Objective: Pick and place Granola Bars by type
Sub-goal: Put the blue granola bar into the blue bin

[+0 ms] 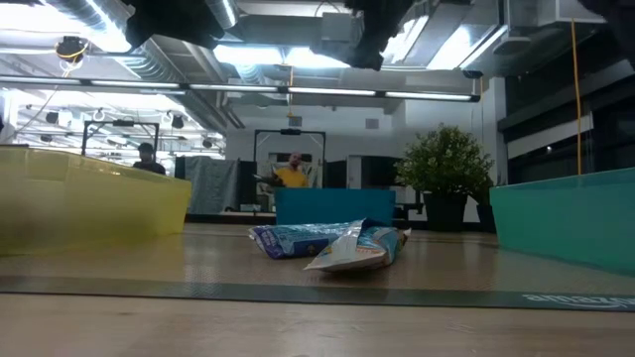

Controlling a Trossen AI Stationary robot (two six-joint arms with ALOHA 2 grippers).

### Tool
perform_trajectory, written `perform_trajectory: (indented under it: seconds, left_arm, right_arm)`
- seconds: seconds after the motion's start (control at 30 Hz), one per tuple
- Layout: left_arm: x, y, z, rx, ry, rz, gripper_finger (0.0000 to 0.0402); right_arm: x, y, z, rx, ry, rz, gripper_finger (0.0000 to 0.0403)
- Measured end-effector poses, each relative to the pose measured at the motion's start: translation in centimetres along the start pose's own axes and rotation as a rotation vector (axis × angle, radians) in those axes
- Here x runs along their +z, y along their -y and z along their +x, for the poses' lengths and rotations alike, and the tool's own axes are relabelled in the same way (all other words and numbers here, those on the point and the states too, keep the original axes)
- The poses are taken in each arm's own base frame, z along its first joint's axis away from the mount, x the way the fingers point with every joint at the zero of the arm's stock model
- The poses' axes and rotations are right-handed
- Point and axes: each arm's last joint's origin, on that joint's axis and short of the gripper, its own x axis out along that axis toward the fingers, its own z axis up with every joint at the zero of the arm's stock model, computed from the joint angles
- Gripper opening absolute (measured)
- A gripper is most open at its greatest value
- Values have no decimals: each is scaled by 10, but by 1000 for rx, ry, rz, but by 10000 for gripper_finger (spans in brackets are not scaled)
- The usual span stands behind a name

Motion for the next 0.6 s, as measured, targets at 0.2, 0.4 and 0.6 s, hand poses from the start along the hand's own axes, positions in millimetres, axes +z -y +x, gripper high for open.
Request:
perform_trajectory:
  seconds: [0.2, 0.4, 0.6]
  left_arm:
    - [0, 0, 0, -1, 1, -2, 98]
    - [0, 0, 0, 0, 1, -1, 98]
    - [0, 0, 0, 4, 2, 1, 98]
  right_arm:
    - [2, 25, -5, -54, 35, 77, 50]
    - [-9, 31, 21, -27, -41, 109, 51]
    - [-36, 32, 88, 15, -138, 157, 51]
